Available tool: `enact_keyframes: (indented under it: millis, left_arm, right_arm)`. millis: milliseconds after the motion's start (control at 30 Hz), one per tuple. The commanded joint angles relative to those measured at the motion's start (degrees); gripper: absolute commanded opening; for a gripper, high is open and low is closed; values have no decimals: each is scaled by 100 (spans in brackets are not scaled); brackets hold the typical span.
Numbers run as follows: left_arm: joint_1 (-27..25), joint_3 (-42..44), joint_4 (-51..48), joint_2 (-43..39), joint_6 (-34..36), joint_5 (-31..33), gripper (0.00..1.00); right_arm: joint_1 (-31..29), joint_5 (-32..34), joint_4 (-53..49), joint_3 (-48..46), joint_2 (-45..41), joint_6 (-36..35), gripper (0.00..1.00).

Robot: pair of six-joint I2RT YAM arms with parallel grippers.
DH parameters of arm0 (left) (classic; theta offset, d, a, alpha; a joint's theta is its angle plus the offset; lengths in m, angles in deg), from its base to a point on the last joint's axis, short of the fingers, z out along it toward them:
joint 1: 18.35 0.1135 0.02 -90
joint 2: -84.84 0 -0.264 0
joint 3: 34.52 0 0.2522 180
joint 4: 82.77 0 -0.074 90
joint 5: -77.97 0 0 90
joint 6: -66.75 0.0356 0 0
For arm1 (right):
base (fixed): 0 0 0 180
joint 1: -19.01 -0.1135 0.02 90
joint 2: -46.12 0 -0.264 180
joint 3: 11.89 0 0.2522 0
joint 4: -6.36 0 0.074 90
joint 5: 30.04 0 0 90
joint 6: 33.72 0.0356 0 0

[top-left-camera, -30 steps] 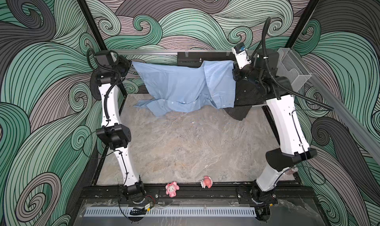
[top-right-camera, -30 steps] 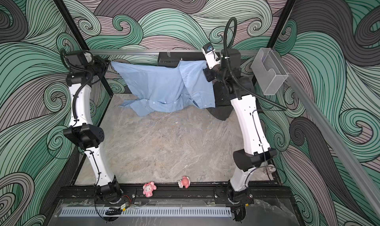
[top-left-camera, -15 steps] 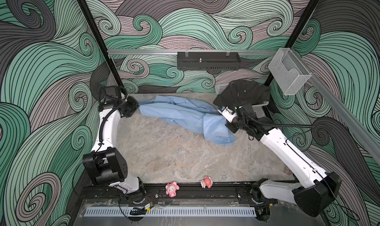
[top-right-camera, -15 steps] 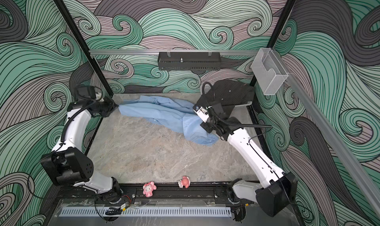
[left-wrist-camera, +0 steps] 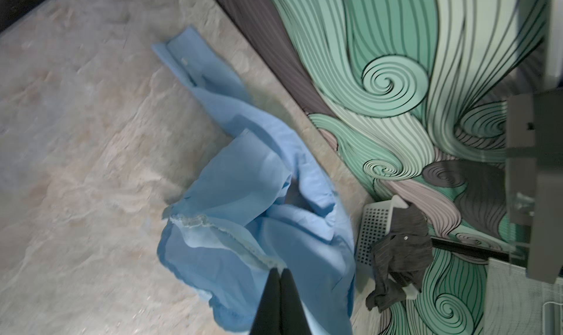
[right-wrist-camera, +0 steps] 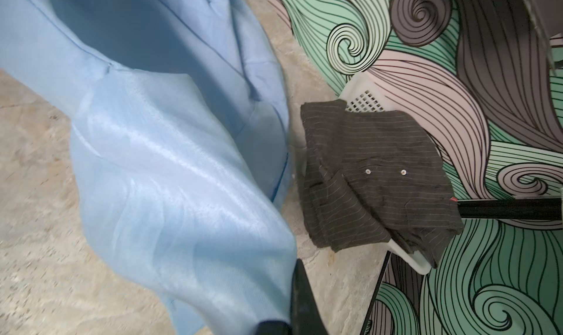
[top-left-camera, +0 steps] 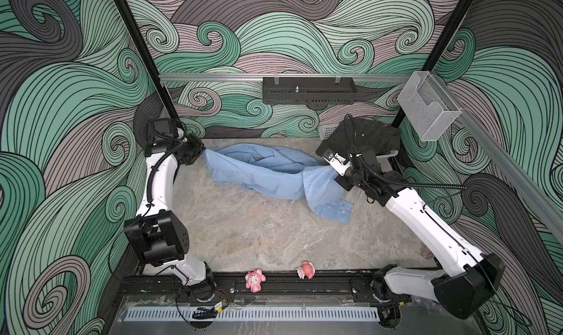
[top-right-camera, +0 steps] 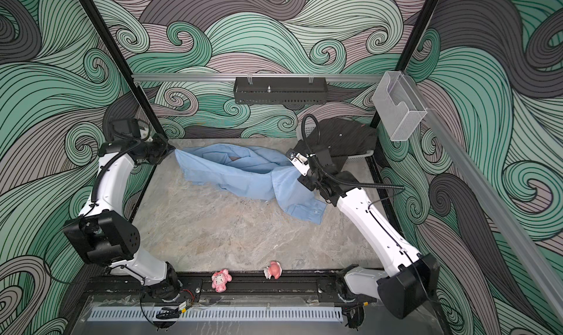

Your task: Fold and stack the long sleeve shirts

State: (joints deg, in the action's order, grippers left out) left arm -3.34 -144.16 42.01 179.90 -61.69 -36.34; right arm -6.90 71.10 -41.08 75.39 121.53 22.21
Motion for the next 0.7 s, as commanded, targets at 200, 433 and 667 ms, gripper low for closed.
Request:
enact_keyframes:
  millis: [200, 433, 667]
  left_arm:
    - [-46, -3308, 1159, 1830, -1262, -354, 0]
    - [-28, -5714, 1401, 1910, -1024, 372, 0]
    - [-37, -1182, 1644, -245, -514, 217, 0]
  right_arm:
    - [382, -136, 1188, 3209, 1700, -615, 0]
    - [35, -193, 1761, 4720, 1720, -1512, 0]
    - [-213, 101, 1623, 1629, 329, -1477, 0]
